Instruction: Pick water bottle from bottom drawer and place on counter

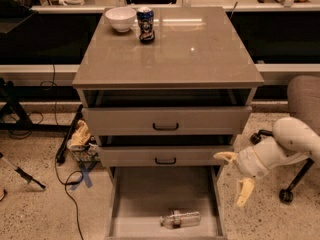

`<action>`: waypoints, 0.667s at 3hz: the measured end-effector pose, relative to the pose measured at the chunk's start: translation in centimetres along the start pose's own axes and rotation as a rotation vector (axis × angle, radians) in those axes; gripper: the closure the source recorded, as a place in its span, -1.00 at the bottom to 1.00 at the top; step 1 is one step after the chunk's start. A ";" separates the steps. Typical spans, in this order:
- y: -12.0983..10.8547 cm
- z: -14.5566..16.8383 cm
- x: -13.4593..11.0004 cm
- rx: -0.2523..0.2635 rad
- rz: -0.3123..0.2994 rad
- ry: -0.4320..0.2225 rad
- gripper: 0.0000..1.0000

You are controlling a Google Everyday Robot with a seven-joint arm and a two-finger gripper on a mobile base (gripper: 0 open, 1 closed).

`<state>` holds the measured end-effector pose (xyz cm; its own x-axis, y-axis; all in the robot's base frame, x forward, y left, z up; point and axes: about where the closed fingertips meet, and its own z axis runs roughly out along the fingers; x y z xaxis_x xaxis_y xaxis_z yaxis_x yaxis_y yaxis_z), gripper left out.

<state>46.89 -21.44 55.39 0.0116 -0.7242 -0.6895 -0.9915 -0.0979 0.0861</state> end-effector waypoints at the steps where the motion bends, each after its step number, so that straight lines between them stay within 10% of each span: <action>1: 0.4 1.8 1.0 -0.027 0.008 -0.022 -1.00; 2: 0.4 1.8 1.0 -0.027 0.008 -0.022 -1.00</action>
Offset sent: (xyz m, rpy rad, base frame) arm -0.0066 0.0051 -0.0224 0.0239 0.0310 0.0110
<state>46.31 -20.95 53.45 0.0003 -0.7099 -0.7043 -0.9877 -0.1104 0.1109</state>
